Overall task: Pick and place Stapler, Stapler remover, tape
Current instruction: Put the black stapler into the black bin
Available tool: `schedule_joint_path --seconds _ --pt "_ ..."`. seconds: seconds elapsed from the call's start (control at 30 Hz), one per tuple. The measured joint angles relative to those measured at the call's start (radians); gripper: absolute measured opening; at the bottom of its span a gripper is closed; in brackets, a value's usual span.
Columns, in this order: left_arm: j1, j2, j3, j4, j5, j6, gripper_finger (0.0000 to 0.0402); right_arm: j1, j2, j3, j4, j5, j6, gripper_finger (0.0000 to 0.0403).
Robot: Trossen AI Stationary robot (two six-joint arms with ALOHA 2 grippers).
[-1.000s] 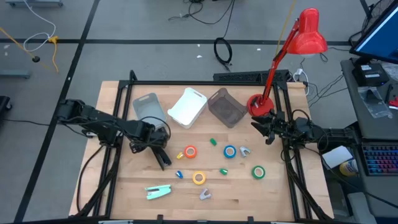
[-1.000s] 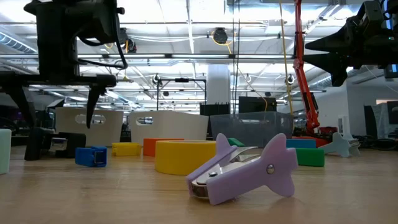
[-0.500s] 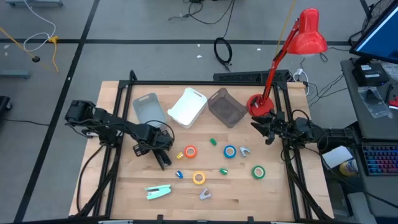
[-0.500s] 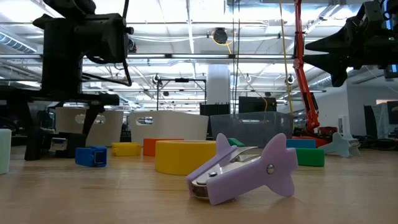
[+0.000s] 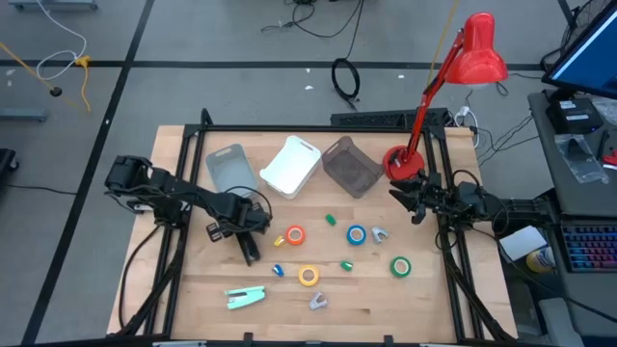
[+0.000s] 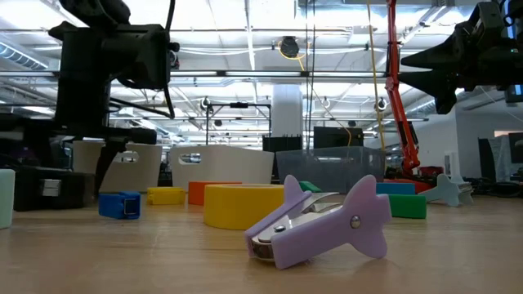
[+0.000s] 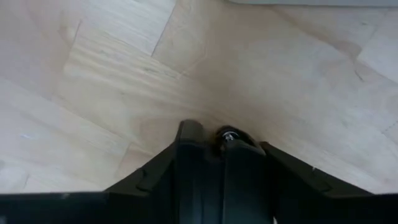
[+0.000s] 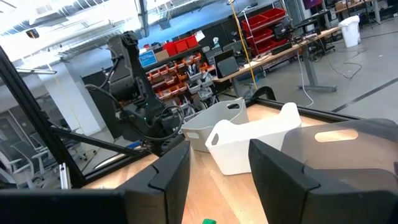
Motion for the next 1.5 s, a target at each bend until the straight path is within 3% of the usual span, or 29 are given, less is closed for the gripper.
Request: schedule_joint_path --seconds 0.6,0.93,1.07,1.2,1.33,1.5 --pt "0.0 -0.012 0.004 -0.003 -0.017 0.038 0.0178 0.0 0.0 0.0 0.0 0.0 0.0 0.0155" --pt "-0.004 -0.163 0.015 0.023 -0.101 0.091 0.0178 0.0 0.0 0.0 0.017 -0.002 0.006 0.0155" --pt "-0.019 -0.266 0.016 0.113 -0.203 0.134 0.0178 0.0 0.001 0.0 0.021 -0.006 0.132 0.0155" --pt "-0.029 -0.335 0.017 0.269 -0.322 0.216 0.0178 0.0 0.02 0.0 0.055 -0.08 0.218 0.0155" --pt "-0.018 -0.343 0.017 0.467 -0.401 0.343 0.0178 0.0 0.085 0.0 0.18 -0.082 0.251 0.0155" --pt "0.025 -0.312 0.018 0.713 -0.42 0.526 0.0178 0.0 0.247 0.0 0.371 -0.097 0.236 0.0155"
